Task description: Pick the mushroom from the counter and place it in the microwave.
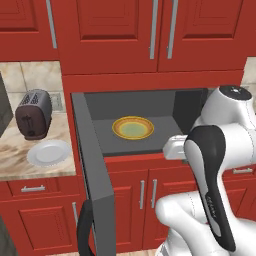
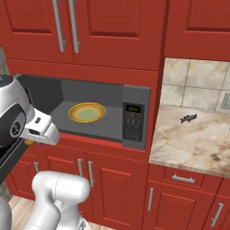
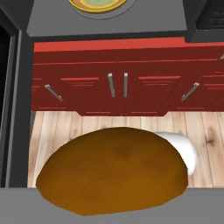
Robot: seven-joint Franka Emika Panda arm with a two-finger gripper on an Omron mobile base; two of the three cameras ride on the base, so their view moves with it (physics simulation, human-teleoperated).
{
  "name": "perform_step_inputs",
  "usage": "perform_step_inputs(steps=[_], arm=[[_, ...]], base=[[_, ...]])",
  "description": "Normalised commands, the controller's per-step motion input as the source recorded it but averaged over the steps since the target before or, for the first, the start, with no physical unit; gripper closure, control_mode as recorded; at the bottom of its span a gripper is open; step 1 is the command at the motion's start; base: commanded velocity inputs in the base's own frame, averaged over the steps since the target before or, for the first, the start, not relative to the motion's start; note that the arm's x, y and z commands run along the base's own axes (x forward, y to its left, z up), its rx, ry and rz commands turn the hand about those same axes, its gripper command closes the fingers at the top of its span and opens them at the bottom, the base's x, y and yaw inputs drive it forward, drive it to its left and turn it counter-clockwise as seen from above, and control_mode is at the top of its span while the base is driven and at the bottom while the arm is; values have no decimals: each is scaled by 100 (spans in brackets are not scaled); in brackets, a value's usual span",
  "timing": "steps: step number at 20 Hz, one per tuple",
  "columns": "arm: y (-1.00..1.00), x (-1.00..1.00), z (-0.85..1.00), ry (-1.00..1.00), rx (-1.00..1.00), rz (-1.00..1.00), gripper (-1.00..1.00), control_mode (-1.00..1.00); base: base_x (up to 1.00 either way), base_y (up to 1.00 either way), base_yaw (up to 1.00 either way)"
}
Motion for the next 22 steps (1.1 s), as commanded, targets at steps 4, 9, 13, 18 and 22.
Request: perform_step_inputs(steps=[4, 9, 13, 18, 22], arm=[[0, 38, 0, -6, 0, 0, 100, -100], [0, 29, 0, -9, 0, 2, 100, -100], [0, 45, 0, -21, 0, 8, 100, -100], [0, 26, 0, -29, 0, 13, 100, -100], [0, 79, -10, -6, 0, 8, 100, -100]], base=[[0, 0, 0], [0, 0, 0], [0, 0, 0], [0, 0, 0], [0, 0, 0]])
